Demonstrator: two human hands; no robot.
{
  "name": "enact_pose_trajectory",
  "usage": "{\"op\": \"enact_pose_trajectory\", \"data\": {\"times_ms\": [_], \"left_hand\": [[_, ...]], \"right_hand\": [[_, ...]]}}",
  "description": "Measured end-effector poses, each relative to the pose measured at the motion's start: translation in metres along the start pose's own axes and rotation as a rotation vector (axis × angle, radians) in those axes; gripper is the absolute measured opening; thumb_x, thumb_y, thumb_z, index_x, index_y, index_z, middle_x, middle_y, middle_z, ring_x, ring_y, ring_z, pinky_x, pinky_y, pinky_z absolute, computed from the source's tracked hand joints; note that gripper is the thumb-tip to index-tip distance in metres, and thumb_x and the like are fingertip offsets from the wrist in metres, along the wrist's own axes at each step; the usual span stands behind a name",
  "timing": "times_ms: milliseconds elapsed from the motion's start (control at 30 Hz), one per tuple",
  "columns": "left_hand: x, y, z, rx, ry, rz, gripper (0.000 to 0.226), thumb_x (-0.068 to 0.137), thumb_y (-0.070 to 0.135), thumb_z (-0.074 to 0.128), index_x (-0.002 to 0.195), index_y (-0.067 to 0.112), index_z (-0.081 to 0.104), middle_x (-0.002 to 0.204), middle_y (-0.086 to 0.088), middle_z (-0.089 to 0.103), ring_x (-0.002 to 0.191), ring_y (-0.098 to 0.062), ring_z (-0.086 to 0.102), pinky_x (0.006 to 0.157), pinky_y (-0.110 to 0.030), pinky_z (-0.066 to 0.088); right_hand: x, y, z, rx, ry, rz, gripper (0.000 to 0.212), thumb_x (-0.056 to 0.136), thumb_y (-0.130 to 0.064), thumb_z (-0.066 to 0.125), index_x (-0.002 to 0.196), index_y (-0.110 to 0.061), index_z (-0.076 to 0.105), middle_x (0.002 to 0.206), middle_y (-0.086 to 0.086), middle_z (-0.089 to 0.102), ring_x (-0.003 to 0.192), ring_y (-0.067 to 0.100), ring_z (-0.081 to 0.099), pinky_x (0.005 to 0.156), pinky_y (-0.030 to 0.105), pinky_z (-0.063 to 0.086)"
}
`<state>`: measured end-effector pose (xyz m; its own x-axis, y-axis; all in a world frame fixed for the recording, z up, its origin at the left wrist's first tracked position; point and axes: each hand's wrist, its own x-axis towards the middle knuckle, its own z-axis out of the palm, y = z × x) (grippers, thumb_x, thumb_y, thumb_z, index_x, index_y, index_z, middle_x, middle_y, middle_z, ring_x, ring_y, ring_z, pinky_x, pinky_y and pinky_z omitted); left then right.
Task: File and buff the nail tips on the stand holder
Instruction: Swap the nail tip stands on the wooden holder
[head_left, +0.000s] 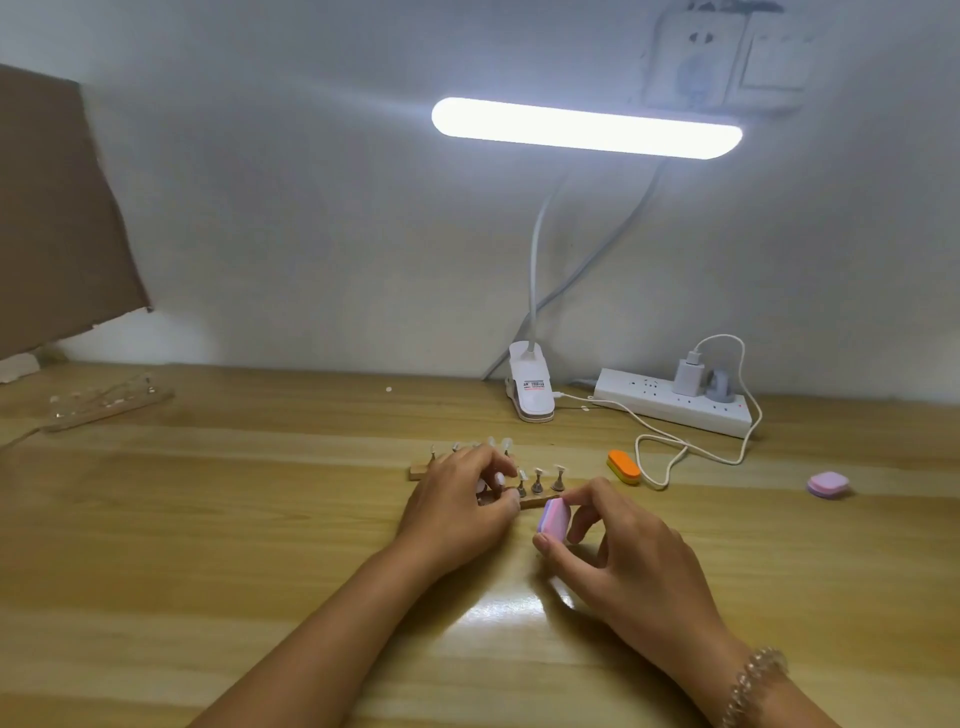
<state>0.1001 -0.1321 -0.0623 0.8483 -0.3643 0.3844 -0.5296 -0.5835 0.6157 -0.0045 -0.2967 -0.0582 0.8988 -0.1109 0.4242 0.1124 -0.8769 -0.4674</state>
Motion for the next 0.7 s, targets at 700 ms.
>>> {"op": "enact_pose_trajectory", "data": {"times_ms": [700], "left_hand": [[-0.031, 0.026, -0.001, 0.023, 0.097, 0.261, 0.006, 0.085, 0.033, 0.06, 0.091, 0.033, 0.061, 0.085, 0.025, 0.058, 0.069, -0.007, 0.053, 0.067, -0.031, 0.05]], "right_hand": [[0.003, 0.007, -0.007, 0.382, 0.2, 0.111, 0.036, 0.072, -0.059, 0.067, 0.092, -0.035, 0.049, 0.089, -0.013, 0.064, 0.054, 0.012, 0.055, 0.062, 0.046, 0.053]]}}
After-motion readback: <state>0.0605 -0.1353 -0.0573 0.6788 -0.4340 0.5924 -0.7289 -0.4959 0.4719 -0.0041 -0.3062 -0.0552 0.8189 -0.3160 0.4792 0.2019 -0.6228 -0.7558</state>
